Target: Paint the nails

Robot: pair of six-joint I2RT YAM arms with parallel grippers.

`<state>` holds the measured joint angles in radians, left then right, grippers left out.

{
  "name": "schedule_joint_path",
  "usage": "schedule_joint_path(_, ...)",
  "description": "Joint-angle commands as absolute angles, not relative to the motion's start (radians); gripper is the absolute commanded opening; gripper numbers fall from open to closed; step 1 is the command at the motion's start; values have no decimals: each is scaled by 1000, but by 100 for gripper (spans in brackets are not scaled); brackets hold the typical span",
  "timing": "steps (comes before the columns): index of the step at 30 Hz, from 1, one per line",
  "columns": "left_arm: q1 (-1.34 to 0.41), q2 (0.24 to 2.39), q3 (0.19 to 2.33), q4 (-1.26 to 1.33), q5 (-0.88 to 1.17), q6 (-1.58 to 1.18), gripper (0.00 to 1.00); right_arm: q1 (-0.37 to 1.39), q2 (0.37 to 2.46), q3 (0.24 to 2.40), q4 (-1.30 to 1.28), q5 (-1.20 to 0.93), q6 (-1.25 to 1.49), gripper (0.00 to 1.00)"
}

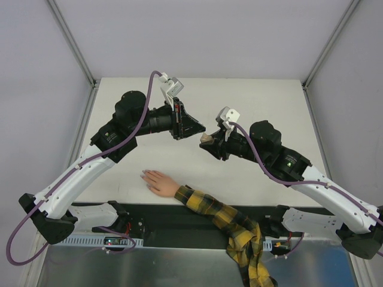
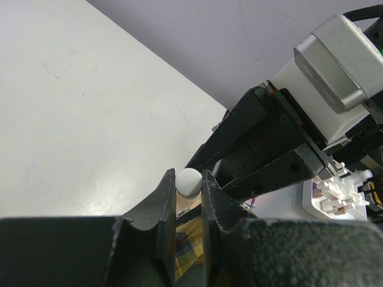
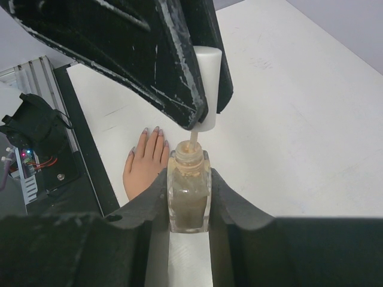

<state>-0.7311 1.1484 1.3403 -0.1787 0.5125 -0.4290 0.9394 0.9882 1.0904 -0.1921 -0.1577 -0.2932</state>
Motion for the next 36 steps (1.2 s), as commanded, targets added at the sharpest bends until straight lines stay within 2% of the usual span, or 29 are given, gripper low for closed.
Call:
schedule_joint_path(1, -724, 1121, 1371, -175, 482, -408, 0, 937, 974, 1126, -152, -179, -298, 0)
schedule_joint_path(36, -709, 1091, 1364, -207, 480, -388, 0, 937, 956, 1109, -132, -150, -284, 0)
